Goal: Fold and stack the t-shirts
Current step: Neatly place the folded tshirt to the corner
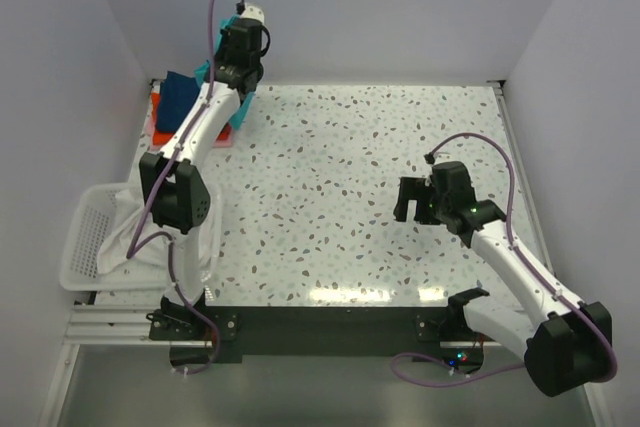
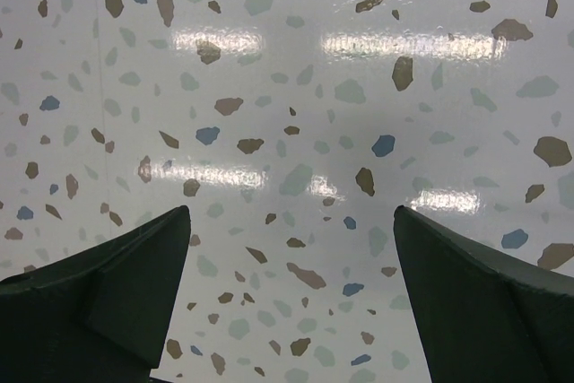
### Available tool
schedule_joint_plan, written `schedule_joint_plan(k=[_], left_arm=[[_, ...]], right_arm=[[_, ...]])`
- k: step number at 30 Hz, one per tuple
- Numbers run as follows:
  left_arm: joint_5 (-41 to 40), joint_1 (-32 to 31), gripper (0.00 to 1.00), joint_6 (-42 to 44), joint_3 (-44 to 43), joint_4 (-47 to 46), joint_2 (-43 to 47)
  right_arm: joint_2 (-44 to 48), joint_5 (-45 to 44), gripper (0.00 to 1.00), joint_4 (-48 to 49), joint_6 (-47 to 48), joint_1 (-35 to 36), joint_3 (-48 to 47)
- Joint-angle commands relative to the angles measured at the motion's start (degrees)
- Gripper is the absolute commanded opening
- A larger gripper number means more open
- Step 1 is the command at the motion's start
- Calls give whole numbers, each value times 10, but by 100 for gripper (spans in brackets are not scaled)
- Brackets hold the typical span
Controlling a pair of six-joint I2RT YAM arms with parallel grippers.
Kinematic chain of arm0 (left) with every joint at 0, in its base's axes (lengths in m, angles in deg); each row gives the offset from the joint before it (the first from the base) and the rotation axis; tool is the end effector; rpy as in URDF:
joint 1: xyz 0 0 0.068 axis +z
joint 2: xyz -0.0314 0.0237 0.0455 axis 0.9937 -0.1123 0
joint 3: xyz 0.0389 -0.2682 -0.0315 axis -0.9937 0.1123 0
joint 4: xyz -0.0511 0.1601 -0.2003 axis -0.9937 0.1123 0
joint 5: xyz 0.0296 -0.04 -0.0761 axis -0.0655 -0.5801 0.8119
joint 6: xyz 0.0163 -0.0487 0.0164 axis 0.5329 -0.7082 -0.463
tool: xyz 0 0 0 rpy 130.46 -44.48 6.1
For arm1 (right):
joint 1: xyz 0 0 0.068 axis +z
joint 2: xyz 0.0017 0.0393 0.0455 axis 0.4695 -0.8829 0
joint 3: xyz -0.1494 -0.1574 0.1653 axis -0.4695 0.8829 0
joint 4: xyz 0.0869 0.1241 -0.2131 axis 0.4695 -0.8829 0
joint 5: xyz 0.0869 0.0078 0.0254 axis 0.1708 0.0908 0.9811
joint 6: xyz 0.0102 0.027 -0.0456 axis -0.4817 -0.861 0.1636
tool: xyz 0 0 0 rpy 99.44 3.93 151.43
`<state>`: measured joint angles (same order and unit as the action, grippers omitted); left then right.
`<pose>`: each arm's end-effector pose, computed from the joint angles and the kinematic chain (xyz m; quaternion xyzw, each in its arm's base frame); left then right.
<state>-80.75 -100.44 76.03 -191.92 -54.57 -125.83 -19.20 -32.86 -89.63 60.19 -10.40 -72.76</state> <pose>0.4709 -0.1175 0.3635 0.0171 0.8036 0.2981 0.5149 0.1964 0.0619 0.2388 0.0198 0.9309 0.1125 0.3469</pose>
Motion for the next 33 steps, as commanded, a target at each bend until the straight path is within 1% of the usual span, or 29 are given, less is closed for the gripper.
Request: schedule_joint_plan(k=[1,12,15,18,23,26,33], left_arm=[[-5,5,0,11,-22,-19,38],[-12,9,0,16,-14,-33,52],[0,15,0,18,5,-45,59],[-6,22,0,19,12,-50,56],[4,38,0,17,12,-54,45],[30,46,0,17,21,-60,39],[12,64,0,14,27,-69,2]], right_arm=[[-2,-6,99,2,9,-2,-10],[-9,-7,99,3,10,-1,-10],[-9,-6,99,4,10,-1,-9],[-11,-7,99,4,10,-1,-10],[-18,-14,99,3,11,-1,-12],[-21,-30,99,-3,12,-1,-20],[-30,-48,99,-6,13,-2,-25]])
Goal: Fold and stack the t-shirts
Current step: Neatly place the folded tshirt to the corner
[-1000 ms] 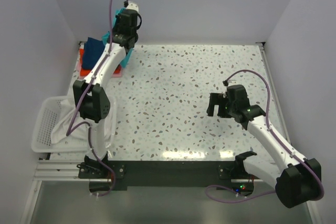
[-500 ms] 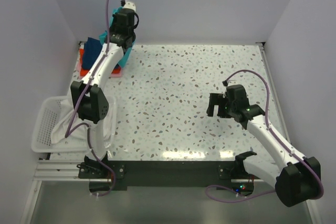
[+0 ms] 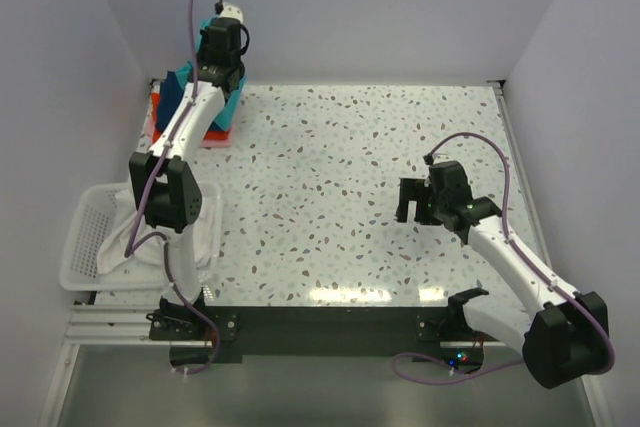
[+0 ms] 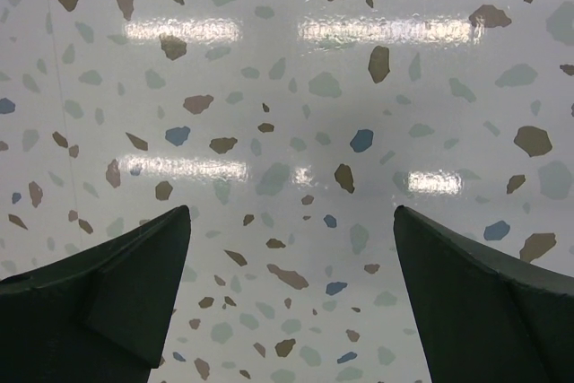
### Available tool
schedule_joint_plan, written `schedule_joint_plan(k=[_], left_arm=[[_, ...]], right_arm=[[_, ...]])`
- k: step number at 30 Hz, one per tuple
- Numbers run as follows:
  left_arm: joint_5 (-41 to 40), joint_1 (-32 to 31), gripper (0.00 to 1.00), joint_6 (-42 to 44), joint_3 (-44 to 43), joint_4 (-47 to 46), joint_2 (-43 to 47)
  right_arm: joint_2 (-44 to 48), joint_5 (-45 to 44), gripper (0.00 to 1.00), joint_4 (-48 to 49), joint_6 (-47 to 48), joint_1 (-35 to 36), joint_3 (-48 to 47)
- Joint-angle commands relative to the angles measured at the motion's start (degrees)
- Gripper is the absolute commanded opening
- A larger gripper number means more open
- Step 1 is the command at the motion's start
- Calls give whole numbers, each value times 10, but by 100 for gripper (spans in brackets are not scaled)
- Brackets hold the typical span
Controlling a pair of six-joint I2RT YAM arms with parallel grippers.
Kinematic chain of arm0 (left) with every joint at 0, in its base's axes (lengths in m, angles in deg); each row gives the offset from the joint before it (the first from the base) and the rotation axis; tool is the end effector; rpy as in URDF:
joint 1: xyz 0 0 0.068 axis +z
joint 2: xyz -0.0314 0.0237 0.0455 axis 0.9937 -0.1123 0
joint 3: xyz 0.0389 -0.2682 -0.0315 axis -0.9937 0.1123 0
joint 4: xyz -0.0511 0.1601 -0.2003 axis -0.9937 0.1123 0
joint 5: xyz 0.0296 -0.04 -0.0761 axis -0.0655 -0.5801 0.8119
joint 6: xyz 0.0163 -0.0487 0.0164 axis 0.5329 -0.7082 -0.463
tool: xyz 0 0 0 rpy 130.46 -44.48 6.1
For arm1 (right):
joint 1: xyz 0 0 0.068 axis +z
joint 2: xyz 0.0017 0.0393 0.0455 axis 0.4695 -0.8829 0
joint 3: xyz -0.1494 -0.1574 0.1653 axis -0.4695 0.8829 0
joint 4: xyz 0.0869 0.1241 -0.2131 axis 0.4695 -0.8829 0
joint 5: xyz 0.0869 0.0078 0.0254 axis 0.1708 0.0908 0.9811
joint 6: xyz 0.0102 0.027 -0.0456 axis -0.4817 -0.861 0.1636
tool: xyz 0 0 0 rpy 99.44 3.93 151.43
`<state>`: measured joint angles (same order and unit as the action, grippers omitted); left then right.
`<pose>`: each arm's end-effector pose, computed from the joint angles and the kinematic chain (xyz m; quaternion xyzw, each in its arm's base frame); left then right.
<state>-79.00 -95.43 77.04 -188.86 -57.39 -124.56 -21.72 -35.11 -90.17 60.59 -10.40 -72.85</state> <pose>0.4772 -0.0763 0.3599 -0.0060 0.8024 0.3114 0.5090 0.2013 0.0620 0.2304 0.0233 0.9397 0.0860 0.3301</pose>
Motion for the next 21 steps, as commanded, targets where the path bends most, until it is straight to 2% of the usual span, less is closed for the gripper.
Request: schedule_joint_plan(k=[1,9,21], left_arm=[[-6,18,0,2,-4,-42,-15],[26,61,0,-21,21,-65,-30],[60,114,0,-62,12,-68,-90]], right_arm=[[-4,-27,99,0,9,-2,-23],[-10,-38,99,-7,8,-1,-29],[-27,-67,99,-26,0,-1,-38]])
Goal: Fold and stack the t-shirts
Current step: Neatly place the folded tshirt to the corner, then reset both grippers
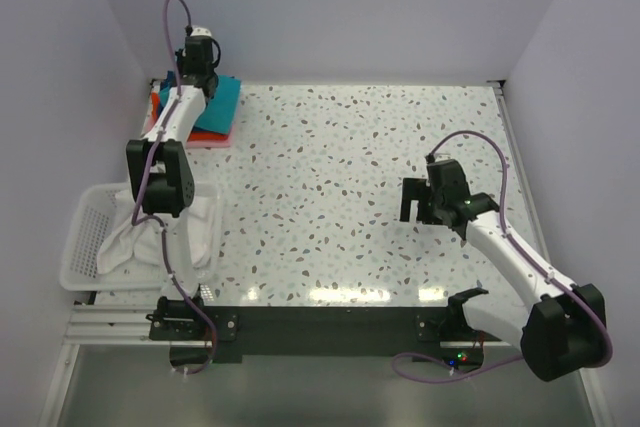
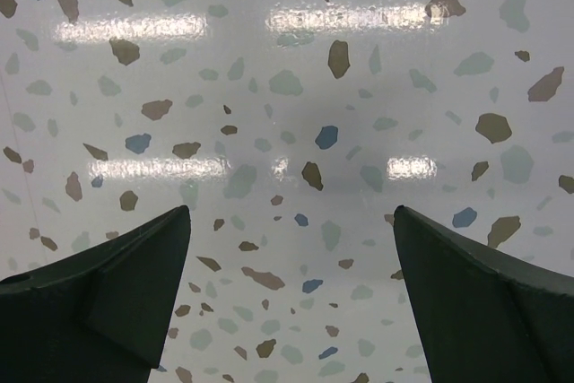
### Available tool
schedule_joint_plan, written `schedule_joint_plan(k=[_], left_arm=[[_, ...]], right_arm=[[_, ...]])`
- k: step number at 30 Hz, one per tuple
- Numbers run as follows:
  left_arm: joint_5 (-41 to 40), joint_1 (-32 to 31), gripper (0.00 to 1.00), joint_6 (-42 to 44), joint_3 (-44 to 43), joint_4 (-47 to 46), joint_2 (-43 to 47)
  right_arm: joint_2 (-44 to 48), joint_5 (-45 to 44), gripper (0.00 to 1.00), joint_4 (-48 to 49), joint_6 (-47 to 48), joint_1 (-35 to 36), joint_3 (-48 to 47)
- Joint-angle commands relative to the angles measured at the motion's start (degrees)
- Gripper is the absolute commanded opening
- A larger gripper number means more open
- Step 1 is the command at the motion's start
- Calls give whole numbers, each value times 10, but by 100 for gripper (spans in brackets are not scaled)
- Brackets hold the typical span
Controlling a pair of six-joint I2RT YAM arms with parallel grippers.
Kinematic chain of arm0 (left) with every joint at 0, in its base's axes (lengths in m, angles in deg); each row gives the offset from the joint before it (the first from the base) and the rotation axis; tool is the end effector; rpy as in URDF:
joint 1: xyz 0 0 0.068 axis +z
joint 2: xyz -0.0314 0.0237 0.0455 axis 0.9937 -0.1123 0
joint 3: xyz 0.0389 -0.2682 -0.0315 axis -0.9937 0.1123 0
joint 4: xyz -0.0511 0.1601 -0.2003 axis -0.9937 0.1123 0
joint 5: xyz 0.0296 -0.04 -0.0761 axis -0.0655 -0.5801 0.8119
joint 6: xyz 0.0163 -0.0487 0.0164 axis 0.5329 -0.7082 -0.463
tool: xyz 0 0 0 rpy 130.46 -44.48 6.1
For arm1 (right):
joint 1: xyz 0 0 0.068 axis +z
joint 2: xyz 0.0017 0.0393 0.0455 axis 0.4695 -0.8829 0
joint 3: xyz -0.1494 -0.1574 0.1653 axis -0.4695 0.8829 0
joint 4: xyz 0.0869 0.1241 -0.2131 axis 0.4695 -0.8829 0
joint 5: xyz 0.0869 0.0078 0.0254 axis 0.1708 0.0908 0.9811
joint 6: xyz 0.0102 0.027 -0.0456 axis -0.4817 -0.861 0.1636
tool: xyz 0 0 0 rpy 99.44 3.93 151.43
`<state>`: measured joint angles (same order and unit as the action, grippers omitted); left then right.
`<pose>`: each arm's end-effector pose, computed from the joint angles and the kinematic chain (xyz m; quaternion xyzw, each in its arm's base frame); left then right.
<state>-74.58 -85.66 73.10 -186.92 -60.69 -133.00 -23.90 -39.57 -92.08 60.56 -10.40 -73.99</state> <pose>0.5174 0.0024 0.2820 -0.0601 0.8330 0.3135 0.4518 0.2057 0.0605 0.2273 0.0353 0.9464 0.0430 0.3183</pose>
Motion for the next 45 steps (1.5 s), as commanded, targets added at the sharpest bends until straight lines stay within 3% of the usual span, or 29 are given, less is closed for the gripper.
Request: schedule_joint_plan(k=[1,4,7,8,10,11,22,31,34,38,42,45], left_arm=[[22,19,0,-25,-8,-34,-7],[22,21,4,-27,-8,-37,-14],[21,40,25,-34,-15,-34,-23],[23,46,44,-37,-19,-30,-26],[26,51,72,-53,-31,-19,-29],[28,58,100,-60,-36,-15,-28],[81,71,100,-168,-60,58,41],[233,67,100,-299,-24,111,137],[255,57,100,-352,43,117,189],[260,26,100,-392,216,69,300],[193,-58,100,-426,314,75,376],[206,-109,100,-459,407,57,438]], right_arm=[[-9,-24,99,-7,1,-1,-27],[-16,-32,99,-9,0,-1,-29],[-26,-33,99,-12,0,-1,-35],[-29,-33,99,-15,0,-1,-36],[-30,-37,99,-17,-2,-2,-38],[-29,-39,99,-17,-1,-1,-39],[16,-32,99,-20,-4,-1,-38],[37,-17,99,-11,-1,-1,-37],[42,-3,99,-6,-2,-1,-37],[55,-7,99,-3,-2,0,-38],[66,7,99,-1,-6,-1,-31],[74,13,99,-2,-7,0,-28]])
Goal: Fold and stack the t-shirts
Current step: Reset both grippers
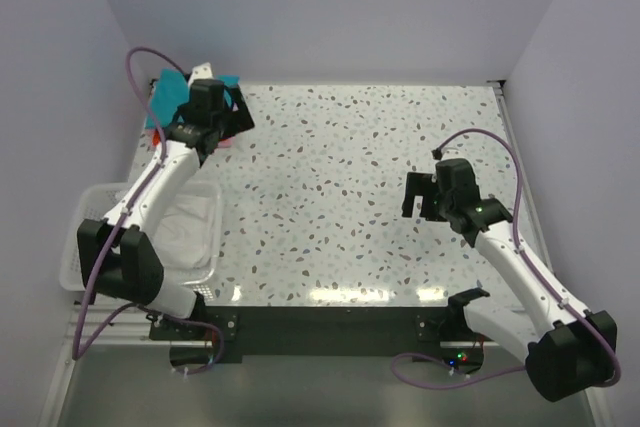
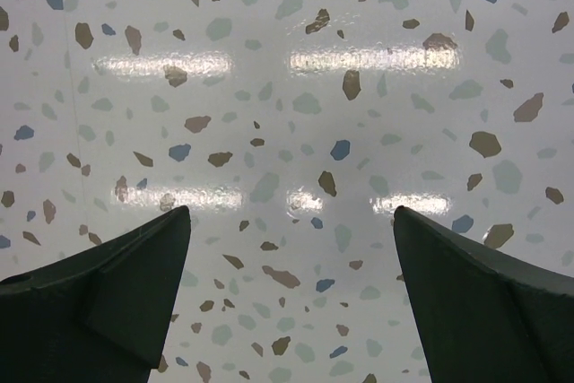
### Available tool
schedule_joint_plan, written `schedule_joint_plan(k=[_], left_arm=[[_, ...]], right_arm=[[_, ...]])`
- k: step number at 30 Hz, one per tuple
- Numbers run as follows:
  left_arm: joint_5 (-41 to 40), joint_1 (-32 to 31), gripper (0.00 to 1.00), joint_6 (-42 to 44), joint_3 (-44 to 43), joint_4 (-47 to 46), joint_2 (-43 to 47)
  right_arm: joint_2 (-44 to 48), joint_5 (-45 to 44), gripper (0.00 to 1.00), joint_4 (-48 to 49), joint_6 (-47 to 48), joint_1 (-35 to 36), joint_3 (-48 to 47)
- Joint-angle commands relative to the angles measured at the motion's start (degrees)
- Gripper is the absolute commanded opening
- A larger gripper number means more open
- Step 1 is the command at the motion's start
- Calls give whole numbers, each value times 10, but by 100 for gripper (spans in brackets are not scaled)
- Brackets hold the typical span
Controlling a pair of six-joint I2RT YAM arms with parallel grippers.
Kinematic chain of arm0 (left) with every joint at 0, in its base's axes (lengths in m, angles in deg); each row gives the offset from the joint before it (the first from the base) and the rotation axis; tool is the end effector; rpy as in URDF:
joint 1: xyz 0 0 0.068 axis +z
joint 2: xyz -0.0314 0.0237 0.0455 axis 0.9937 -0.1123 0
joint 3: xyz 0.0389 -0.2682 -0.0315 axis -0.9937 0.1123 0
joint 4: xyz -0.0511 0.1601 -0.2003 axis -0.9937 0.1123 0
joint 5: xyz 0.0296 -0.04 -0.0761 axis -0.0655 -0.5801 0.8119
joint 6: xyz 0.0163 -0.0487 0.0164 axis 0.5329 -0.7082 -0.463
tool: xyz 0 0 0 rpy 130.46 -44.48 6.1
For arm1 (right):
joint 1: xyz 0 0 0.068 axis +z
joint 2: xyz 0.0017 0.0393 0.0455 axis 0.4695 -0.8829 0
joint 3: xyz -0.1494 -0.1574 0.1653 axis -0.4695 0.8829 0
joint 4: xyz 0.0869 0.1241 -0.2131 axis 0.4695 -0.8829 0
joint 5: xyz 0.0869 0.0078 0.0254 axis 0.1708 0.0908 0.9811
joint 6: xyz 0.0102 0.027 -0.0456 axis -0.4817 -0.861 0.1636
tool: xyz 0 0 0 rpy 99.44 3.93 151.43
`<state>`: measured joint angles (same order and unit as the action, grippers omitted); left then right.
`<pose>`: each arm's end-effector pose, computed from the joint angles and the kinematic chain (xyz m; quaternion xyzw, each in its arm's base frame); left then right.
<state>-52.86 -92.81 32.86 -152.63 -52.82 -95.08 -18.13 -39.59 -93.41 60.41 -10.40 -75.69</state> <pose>0.3500 -0.0476 0.3389 -0.2085 0.8518 -0.0396 0.4789 0.1944 0.0569 0.2543 0.0395 0.9280 0.0604 0.3655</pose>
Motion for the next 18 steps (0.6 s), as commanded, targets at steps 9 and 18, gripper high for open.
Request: schedule_joint_plan(k=[9,18], left_arm=[[-112,-212,100,-158,247,15,143],[-140,-330,100,-228,355,56,191]], right_arm=[[40,1,99,13,-14,0,4],[69,-24,99,14,-35,0,27]])
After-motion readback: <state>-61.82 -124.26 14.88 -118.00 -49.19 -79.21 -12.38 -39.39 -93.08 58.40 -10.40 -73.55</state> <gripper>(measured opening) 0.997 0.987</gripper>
